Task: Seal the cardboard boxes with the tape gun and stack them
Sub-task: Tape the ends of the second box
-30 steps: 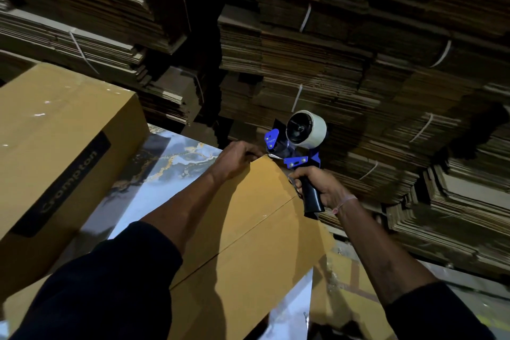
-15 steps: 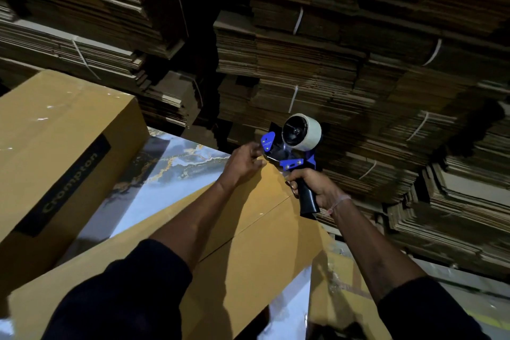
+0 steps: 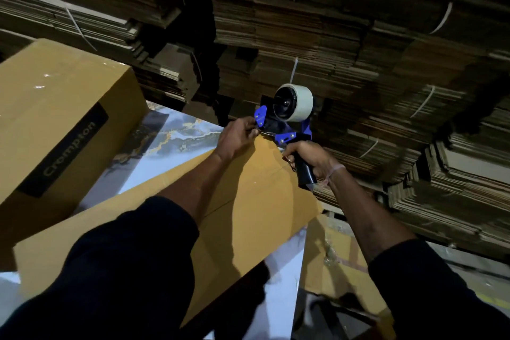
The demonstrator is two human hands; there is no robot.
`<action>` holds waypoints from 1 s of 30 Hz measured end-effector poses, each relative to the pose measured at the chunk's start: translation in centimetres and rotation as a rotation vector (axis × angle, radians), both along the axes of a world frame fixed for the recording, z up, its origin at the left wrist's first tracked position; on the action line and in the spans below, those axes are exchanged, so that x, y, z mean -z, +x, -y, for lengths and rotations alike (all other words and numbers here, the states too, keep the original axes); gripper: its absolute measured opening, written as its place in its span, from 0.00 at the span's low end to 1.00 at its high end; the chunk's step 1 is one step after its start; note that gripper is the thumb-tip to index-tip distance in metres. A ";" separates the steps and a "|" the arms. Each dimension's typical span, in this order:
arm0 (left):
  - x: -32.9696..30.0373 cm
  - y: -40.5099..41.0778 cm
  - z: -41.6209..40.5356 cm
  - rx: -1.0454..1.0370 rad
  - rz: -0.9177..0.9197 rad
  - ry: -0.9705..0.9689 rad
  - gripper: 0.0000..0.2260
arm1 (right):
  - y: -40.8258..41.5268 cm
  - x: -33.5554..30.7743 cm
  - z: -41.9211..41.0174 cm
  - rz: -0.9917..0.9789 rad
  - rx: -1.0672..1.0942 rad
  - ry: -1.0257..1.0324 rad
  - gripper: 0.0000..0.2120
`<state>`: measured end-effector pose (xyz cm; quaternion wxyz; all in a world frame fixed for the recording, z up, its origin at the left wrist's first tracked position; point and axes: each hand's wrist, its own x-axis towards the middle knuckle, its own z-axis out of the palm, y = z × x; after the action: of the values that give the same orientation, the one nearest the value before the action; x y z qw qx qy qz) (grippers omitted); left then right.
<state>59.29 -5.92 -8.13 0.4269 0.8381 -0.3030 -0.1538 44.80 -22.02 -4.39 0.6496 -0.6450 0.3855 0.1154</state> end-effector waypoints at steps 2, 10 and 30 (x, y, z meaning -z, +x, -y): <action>0.0 -0.1 -0.1 -0.001 0.004 0.014 0.14 | -0.1 -0.2 -0.2 0.006 -0.013 -0.015 0.09; 0.4 -0.2 -0.3 0.014 0.038 0.021 0.14 | -2.8 -0.9 0.1 0.000 -0.081 -0.060 0.10; 1.5 0.1 0.0 0.054 0.205 0.096 0.13 | -6.0 -1.7 0.0 -0.016 -0.106 -0.101 0.12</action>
<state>59.43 -5.89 -9.62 0.3487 0.8603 -0.3600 -0.0930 38.79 -22.06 -2.71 0.6059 -0.6956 0.3616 0.1350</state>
